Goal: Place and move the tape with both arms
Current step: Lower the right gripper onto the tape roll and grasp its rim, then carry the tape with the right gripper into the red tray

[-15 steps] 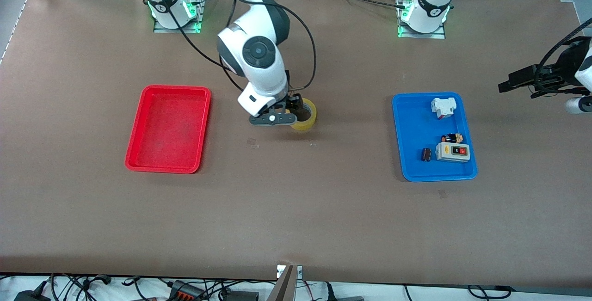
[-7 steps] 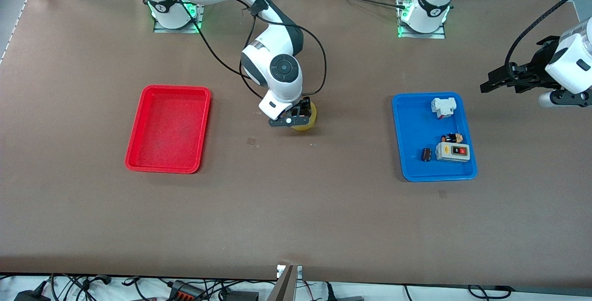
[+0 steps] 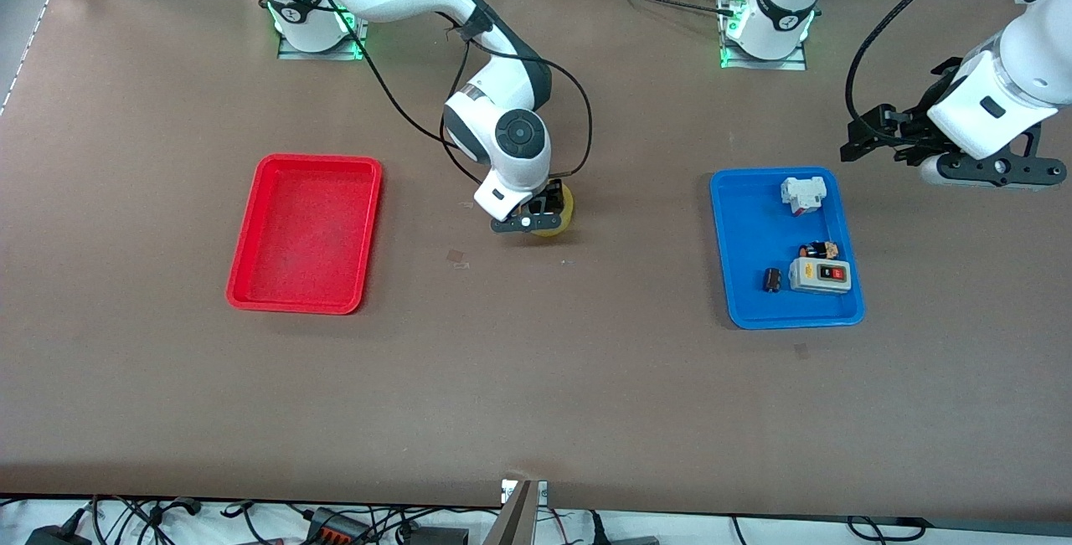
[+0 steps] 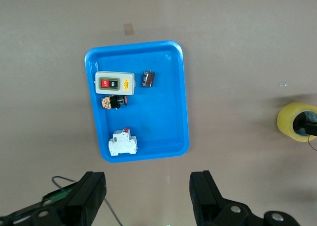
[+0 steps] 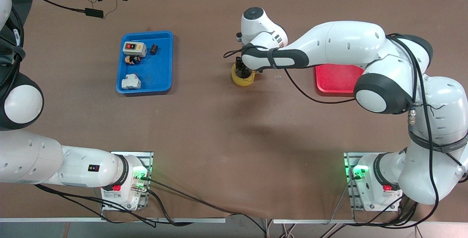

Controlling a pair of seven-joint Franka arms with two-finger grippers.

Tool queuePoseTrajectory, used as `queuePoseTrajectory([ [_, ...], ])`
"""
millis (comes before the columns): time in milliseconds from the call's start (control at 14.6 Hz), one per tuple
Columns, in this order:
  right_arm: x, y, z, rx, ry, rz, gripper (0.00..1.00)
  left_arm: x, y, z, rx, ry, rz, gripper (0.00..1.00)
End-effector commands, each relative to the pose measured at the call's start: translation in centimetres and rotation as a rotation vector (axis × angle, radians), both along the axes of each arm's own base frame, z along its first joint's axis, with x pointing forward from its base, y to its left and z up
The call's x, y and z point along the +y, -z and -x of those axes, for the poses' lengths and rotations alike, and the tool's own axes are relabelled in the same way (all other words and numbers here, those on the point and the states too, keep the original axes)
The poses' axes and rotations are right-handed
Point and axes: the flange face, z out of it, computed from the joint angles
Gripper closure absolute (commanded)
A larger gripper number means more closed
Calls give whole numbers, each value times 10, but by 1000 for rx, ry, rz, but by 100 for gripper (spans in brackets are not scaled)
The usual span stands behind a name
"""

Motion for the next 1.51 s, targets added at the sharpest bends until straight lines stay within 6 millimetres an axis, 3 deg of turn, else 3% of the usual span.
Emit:
queuePoseTrajectory([
  [0, 1, 6, 3, -32, 24, -6, 2, 14, -26, 7, -33, -24, -7, 0],
  [137, 1, 9, 3, -35, 32, -7, 12, 23, -36, 6, -54, -39, -2, 0],
  [342, -1, 12, 5, -46, 13, 6, 78, 25, -44, 6, -70, -41, -7, 0],
  [411, -3, 12, 5, -46, 14, 10, 91, 26, -44, 7, -72, -41, -11, 0],
  [479, -2, 11, 6, -46, 11, 10, 97, 26, -43, 6, -69, -41, -13, 0],
  [616, -2, 1, 3, -54, 14, 3, 99, 37, -43, 7, -63, -59, -14, 0],
  [753, -1, -24, 1, -67, 20, -8, 99, 48, -44, 8, -63, -73, -14, 0],
  [959, -14, -71, -9, -71, 43, 0, 99, 51, -43, 8, -58, -76, -16, 0],
  [1164, -66, -112, -33, -79, 93, 6, 100, 50, -38, 10, -36, -67, -46, 0],
  [1438, -175, -136, -54, -68, 71, 15, 100, 54, -36, 12, -20, -71, -55, 0],
])
